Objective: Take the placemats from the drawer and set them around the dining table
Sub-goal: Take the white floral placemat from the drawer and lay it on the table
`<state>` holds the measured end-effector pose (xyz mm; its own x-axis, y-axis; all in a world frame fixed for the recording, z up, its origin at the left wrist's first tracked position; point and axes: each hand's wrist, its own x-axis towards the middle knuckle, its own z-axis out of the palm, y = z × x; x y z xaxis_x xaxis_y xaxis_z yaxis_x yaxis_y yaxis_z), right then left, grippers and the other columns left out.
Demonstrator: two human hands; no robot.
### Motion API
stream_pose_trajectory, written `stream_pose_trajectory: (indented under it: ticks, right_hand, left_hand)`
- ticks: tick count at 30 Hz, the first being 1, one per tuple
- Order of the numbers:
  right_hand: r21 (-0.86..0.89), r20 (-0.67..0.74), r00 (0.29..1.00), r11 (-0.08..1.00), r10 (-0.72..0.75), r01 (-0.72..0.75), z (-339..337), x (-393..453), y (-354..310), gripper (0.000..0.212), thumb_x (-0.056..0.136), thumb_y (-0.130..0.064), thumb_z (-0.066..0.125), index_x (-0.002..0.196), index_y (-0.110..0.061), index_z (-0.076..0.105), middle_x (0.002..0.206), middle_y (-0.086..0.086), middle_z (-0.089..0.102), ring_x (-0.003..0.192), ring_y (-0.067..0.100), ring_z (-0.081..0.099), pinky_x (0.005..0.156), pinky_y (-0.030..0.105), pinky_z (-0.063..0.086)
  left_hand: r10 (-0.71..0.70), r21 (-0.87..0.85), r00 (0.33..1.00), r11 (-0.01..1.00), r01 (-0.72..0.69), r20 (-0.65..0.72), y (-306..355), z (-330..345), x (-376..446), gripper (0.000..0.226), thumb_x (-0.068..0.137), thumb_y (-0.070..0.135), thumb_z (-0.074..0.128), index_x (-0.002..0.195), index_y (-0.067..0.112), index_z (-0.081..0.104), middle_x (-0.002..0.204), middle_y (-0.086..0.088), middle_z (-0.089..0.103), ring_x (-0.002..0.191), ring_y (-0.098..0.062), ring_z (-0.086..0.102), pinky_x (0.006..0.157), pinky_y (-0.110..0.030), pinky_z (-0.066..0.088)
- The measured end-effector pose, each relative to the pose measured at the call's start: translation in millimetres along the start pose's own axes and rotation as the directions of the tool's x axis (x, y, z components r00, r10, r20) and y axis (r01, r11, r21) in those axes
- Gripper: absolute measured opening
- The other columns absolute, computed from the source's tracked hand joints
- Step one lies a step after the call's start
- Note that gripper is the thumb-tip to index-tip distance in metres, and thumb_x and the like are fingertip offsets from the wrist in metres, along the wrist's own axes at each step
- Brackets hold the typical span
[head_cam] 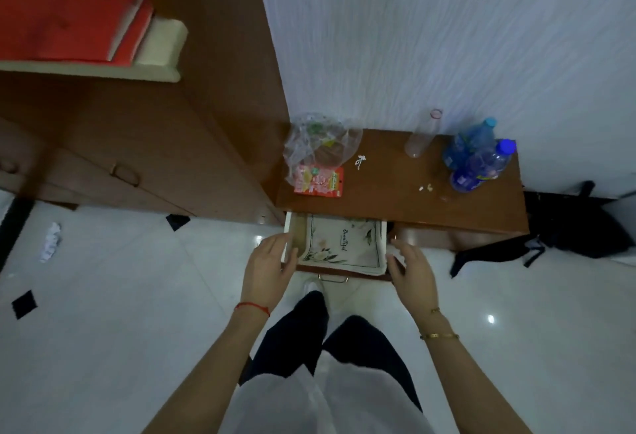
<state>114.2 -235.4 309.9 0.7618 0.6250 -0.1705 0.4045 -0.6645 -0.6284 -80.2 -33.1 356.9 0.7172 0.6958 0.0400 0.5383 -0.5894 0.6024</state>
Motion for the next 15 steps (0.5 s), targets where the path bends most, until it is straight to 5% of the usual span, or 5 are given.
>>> stream_pose_trajectory:
  ticks: [5,15]
  right_hand:
    - [0.017,-0.013,0.992,0.992,0.127,-0.127,48,31,29,0.035,0.096,-0.026,0.056,0.127,-0.011,0.058,0.109,0.003,0.063,0.093,0.017,0.056,0.085,0.032,0.05]
    - [-0.011,-0.002,0.983,0.983,0.185,-0.185,174,100,135,0.037,0.095,-0.022,0.058,0.129,-0.007,0.057,0.118,0.011,0.063,0.11,0.027,0.057,0.092,0.033,0.047]
  left_hand:
    - [-0.079,-0.048,0.994,0.995,0.082,0.073,-45,60,35,0.027,0.089,0.01,0.063,0.116,0.013,0.063,0.108,-0.006,0.067,0.095,-0.017,0.06,0.085,-0.017,0.045]
    - [-0.213,-0.072,0.949,0.969,0.235,0.232,-159,221,76,0.036,0.092,0.015,0.061,0.127,0.011,0.058,0.124,-0.008,0.062,0.107,-0.01,0.052,0.095,-0.021,0.039]
